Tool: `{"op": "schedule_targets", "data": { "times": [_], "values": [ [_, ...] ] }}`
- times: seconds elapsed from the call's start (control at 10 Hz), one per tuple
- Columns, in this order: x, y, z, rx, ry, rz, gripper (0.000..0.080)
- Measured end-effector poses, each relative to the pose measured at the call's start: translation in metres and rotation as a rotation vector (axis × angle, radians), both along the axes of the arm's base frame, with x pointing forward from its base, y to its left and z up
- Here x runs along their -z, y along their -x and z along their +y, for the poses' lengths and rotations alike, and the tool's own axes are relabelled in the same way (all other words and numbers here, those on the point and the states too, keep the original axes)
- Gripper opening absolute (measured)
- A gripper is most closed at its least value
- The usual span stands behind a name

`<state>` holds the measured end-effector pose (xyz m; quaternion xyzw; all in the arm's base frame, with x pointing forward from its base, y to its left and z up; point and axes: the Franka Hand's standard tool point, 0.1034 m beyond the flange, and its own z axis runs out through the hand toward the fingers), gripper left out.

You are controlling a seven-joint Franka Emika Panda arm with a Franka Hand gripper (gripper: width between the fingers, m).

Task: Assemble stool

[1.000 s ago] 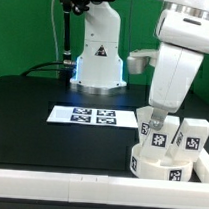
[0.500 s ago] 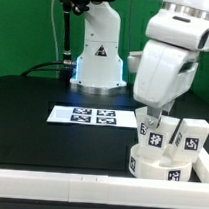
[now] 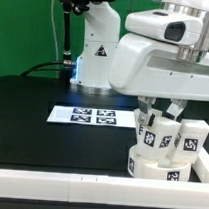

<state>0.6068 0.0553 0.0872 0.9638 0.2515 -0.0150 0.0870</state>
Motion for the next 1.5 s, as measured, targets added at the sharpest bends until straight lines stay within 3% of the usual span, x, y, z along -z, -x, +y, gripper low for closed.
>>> {"op": "schedule_targets", "data": {
  "times": [0.4, 1.1, 1.3, 1.5],
  "values": [
    [0.0, 0.0, 0.0, 0.424, -0.03, -0.065, 0.034],
    [0.001, 0.0, 0.002, 0.876, -0.06, -0.126, 0.034],
    [0.002, -0.002, -0.007, 1.129, -0.149, -0.141, 0.034],
    [0.003, -0.003, -0.009, 1.321, -0.177, -0.153, 0.034]
  ]
}}
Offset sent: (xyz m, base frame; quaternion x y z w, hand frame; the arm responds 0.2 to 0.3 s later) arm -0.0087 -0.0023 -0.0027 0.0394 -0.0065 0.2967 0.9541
